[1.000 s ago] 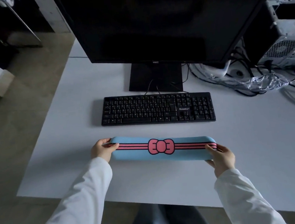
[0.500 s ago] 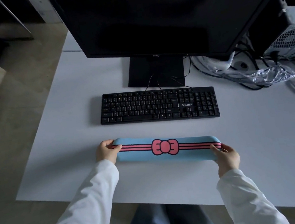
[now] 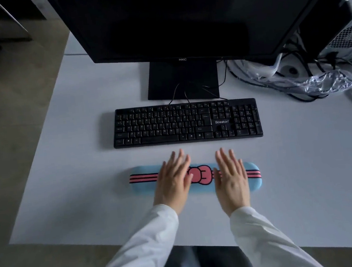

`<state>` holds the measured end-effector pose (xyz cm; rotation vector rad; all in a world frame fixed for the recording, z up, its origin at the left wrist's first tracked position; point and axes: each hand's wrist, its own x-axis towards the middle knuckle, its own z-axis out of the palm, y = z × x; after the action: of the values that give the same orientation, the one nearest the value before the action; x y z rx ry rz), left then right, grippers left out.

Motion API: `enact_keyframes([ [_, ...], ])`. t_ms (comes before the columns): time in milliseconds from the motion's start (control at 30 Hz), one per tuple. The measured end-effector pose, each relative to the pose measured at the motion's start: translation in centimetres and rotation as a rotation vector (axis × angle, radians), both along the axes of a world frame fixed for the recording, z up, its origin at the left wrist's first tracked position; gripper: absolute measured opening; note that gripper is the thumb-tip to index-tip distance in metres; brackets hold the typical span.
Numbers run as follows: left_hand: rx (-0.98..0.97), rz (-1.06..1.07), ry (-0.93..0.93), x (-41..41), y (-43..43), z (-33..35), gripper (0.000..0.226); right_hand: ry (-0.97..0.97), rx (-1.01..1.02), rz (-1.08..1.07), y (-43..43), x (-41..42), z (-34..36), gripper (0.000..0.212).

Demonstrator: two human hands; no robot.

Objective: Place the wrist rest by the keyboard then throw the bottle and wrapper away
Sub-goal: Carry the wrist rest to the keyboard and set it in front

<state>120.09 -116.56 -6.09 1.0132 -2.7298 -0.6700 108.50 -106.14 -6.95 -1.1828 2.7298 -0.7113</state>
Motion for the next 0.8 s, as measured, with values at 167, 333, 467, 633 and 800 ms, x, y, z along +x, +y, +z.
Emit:
enact_keyframes([
  [167,-0.049,-0.013,-0.119,-1.3,1.2,-3.0,0.043,0.088,0.121,0.19,-1.6,1.7,-3.2,0.048],
  [333,-0.198,-0.062,-0.17,-0.3,1.3,-4.8,0.051,0.094,0.135,0.25,-0.8,1.0,-4.1,0.05],
  [467,-0.225,-0.018,-0.18,0.6,0.6,-4.9,0.048,0.106,0.155,0.247,-0.6,0.8,-4.0,0.052],
  [633,-0.217,0.053,-0.188,2.9,-0.8,-5.1,0.051,0.089,0.195,0.202,0.4,-0.2,-3.9,0.055],
  [800,-0.226,0.147,-0.205,4.5,-2.0,-5.1,0.051,0.097,0.227,0.155,1.5,-1.2,-3.9,0.056],
])
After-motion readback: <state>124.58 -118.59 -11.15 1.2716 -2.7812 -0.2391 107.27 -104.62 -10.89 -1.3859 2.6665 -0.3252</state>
